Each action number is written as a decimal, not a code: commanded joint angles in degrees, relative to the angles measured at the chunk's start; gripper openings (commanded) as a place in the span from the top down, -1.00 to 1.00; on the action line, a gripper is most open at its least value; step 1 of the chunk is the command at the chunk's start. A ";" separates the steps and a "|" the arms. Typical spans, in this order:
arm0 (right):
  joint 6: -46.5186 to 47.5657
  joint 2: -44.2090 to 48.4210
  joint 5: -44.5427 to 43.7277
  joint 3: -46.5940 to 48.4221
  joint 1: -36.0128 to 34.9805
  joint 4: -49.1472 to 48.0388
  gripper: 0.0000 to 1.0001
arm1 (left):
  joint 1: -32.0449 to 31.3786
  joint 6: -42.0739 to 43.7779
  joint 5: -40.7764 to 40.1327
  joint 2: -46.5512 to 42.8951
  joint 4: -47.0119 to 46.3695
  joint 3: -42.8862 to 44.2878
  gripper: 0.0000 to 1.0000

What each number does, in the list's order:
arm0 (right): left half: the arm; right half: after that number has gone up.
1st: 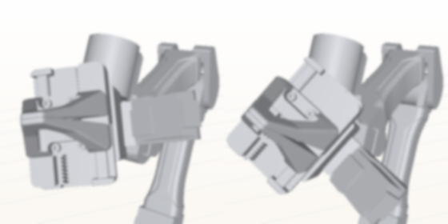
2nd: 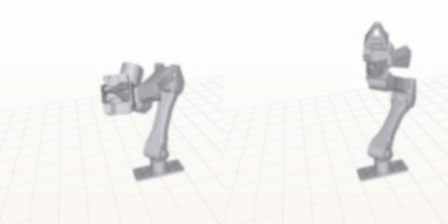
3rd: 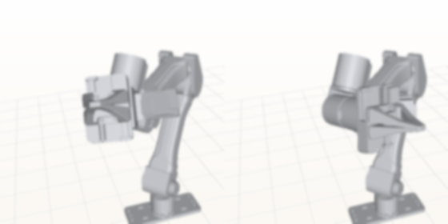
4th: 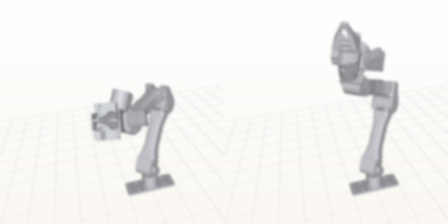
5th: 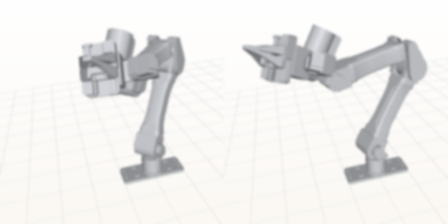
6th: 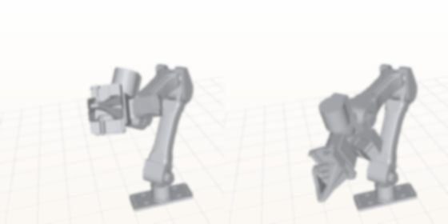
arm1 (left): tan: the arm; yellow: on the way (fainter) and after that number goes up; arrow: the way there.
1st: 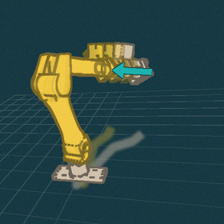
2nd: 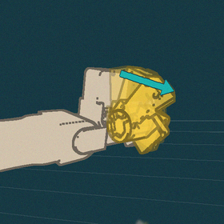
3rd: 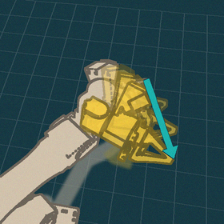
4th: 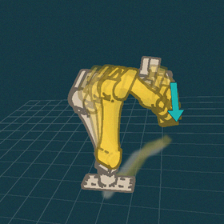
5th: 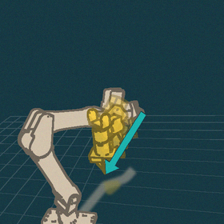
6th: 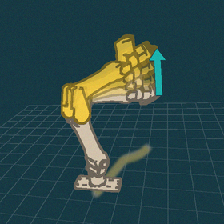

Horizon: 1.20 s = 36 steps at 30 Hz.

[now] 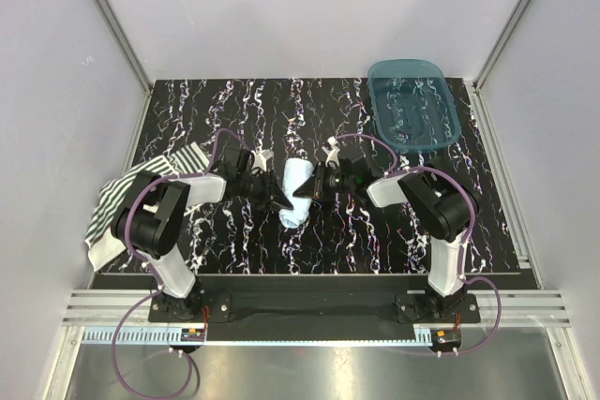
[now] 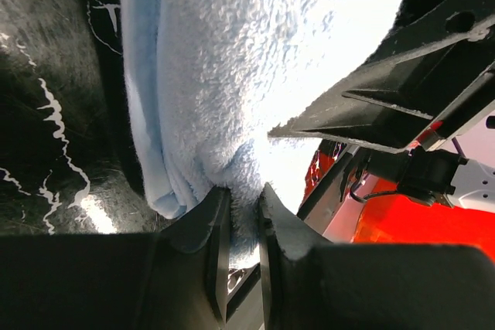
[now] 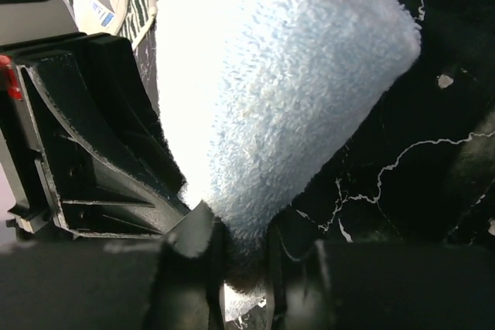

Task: Roll the towels
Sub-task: Place the rolled towel into the container

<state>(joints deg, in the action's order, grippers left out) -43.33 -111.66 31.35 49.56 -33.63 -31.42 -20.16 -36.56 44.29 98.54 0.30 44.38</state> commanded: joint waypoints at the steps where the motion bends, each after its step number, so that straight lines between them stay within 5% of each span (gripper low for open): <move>1: -1.14 0.21 1.69 0.98 -0.30 -3.65 0.80 | 0.39 1.40 -3.50 -0.18 3.21 1.41 0.51; 2: -1.32 1.08 1.61 1.15 -0.39 -3.56 0.98 | 0.39 1.66 -3.69 -0.89 4.00 1.58 0.43; 5: -0.97 3.54 0.21 3.77 -0.21 1.16 1.00 | 0.39 2.89 -5.26 -5.80 8.74 3.34 -0.04; 10: 1.58 7.76 -4.10 10.55 2.24 15.41 1.00 | 0.39 8.95 -13.34 -19.41 23.68 11.58 -0.48; 14: 3.86 10.14 -6.65 20.21 6.72 24.81 1.00 | 0.39 13.35 -21.69 -26.55 34.13 16.00 -0.51; 20: 4.84 8.65 -8.94 33.66 16.55 35.80 1.00 | 0.39 17.13 -31.80 -38.94 37.76 12.50 -0.50; 36: -6.59 -8.83 -17.02 51.77 36.70 29.75 1.00 | 0.39 17.66 -43.50 -65.40 32.75 0.00 -0.53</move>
<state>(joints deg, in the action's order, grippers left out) -47.72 -117.82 16.82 97.65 2.17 0.47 -19.99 -20.27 4.23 34.50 36.47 44.38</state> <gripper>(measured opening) 0.255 0.758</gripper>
